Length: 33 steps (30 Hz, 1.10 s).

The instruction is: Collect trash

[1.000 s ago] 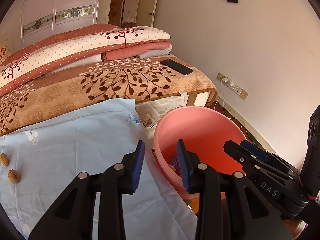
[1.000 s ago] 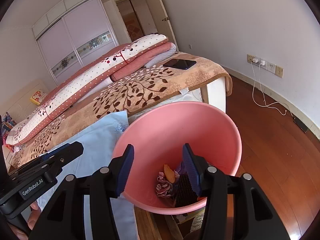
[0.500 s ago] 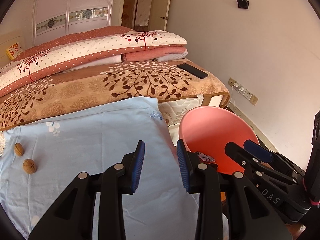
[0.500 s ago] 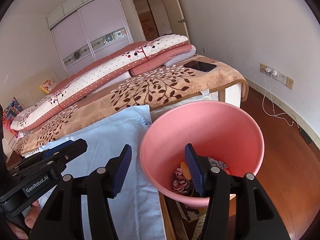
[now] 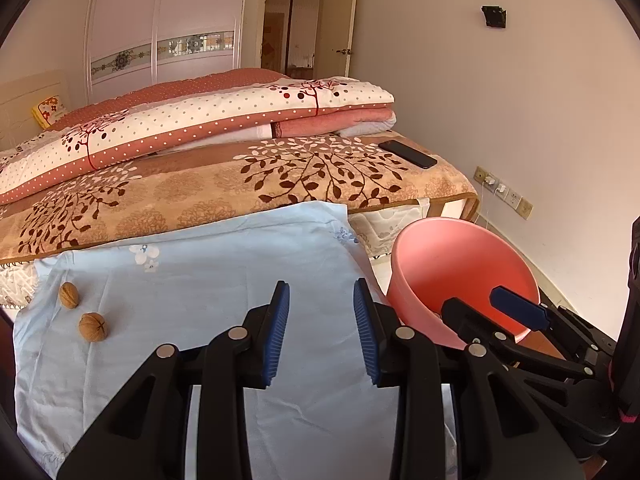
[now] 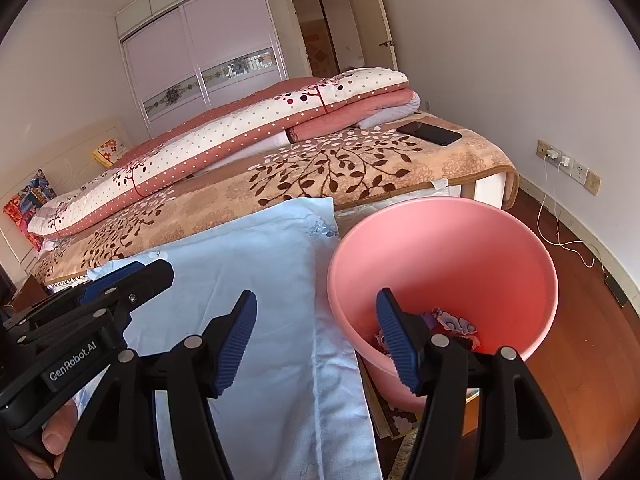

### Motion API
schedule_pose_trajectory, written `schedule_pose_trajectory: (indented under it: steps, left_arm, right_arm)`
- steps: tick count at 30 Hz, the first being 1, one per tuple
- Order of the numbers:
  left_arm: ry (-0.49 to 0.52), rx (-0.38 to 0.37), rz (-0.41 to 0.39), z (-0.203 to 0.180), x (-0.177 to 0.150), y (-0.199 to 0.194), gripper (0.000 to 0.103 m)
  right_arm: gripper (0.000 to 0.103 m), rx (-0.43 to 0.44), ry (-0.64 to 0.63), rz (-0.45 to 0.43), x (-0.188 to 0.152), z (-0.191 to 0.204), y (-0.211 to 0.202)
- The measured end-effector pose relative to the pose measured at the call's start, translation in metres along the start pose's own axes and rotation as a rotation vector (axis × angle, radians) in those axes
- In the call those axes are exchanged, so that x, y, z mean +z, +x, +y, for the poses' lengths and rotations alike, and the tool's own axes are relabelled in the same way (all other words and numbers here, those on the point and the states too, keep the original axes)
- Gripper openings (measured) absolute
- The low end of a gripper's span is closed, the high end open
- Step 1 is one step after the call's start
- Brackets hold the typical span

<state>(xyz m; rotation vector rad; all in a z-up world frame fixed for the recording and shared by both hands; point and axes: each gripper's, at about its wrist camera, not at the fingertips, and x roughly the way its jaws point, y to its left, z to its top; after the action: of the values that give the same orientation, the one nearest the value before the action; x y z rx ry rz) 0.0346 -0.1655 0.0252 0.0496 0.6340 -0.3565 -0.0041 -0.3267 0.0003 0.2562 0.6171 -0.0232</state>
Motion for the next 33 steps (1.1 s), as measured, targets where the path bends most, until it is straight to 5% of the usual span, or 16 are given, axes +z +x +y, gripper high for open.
schedule_pose_trajectory:
  steps: [33]
  left_arm:
    - [-0.054,0.033,-0.015,0.023,-0.013,-0.014,0.034]
  right_arm:
    - [0.07,-0.034,-0.095,-0.055,-0.011,0.032,-0.012]
